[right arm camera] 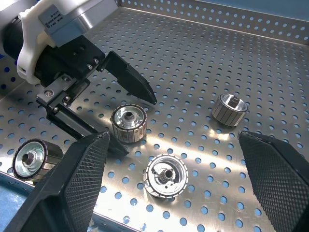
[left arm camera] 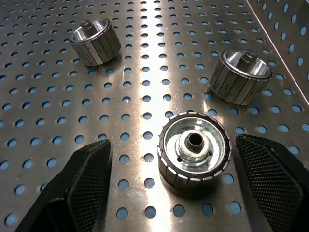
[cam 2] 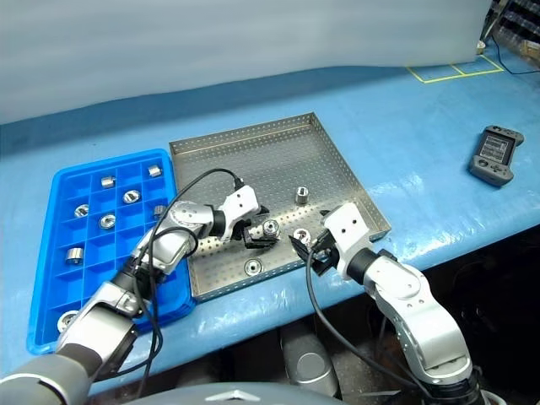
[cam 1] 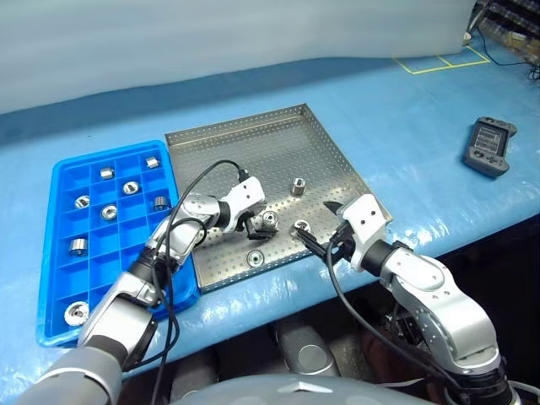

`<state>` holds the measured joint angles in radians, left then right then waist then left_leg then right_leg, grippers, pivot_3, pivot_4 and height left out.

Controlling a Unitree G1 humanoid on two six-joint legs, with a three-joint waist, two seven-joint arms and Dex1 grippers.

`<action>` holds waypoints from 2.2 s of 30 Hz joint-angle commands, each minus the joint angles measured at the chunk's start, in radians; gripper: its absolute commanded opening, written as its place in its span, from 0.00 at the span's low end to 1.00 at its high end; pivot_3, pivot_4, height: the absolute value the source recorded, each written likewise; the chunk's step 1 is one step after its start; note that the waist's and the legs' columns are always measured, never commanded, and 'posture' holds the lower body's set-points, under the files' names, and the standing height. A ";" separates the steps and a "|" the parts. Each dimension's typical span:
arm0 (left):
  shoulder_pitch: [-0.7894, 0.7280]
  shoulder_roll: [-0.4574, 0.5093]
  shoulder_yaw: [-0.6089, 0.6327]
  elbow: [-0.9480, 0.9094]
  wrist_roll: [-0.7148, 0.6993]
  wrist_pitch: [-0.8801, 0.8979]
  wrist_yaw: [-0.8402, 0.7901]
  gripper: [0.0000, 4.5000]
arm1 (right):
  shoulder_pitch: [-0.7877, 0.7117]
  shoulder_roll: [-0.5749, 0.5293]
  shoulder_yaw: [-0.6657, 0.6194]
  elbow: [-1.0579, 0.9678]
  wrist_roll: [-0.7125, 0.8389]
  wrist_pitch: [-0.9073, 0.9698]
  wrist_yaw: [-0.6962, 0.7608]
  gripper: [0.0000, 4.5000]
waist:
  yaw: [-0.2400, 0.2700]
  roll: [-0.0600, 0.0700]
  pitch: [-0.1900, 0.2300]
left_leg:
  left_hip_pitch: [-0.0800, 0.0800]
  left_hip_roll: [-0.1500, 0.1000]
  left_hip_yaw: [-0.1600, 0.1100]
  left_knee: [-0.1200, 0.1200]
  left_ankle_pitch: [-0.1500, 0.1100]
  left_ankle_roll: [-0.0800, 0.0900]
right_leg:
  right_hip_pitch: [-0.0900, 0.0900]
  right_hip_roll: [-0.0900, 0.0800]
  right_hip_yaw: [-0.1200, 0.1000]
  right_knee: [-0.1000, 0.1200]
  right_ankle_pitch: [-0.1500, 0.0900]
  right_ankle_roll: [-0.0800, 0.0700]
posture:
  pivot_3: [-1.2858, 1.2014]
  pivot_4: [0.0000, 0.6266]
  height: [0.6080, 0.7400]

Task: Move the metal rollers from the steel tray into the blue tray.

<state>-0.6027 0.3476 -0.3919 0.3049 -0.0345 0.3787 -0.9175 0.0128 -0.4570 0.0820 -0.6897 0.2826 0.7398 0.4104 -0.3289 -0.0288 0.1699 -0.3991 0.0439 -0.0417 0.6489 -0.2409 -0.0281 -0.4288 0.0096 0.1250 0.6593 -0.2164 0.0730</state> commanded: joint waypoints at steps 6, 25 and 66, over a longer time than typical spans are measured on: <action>-0.003 -0.003 0.021 -0.045 -0.003 0.004 -0.023 0.43 | -0.015 0.008 -0.005 -0.011 0.003 -0.032 -0.002 1.00 | 0.001 0.000 0.000 | 0.000 0.000 0.000 0.000 0.000 0.000 | 0.000 0.000 0.000 0.000 0.000 0.000 | 0.39 0.24 1.00; 0.220 0.030 0.488 -0.578 -0.113 0.258 0.407 0.38 | -0.173 0.062 0.137 0.088 0.008 -0.057 0.073 1.00 | 0.066 0.001 0.000 | 0.001 0.000 -0.001 0.000 0.000 0.000 | 0.000 0.001 0.000 0.001 0.000 0.001 | 0.46 0.24 1.00; 0.711 -0.069 0.663 -1.006 -0.175 0.540 0.714 0.97 | -0.259 0.115 0.238 0.153 0.019 -0.064 0.164 1.00 | 0.240 0.000 0.000 | 0.000 0.000 -0.001 0.004 0.000 0.000 | 0.001 0.000 -0.003 0.001 -0.003 -0.006 | 0.50 0.24 1.00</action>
<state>0.1208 0.2664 0.2659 -0.6857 -0.2019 0.9257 -0.1993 -0.2483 -0.3421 0.3438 -0.4973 0.2899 0.6852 0.5786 -0.0891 -0.0286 0.1700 -0.3987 0.0442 -0.0428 0.6530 -0.2408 -0.0284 -0.4276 0.0093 0.1225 0.6602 -0.2190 0.0670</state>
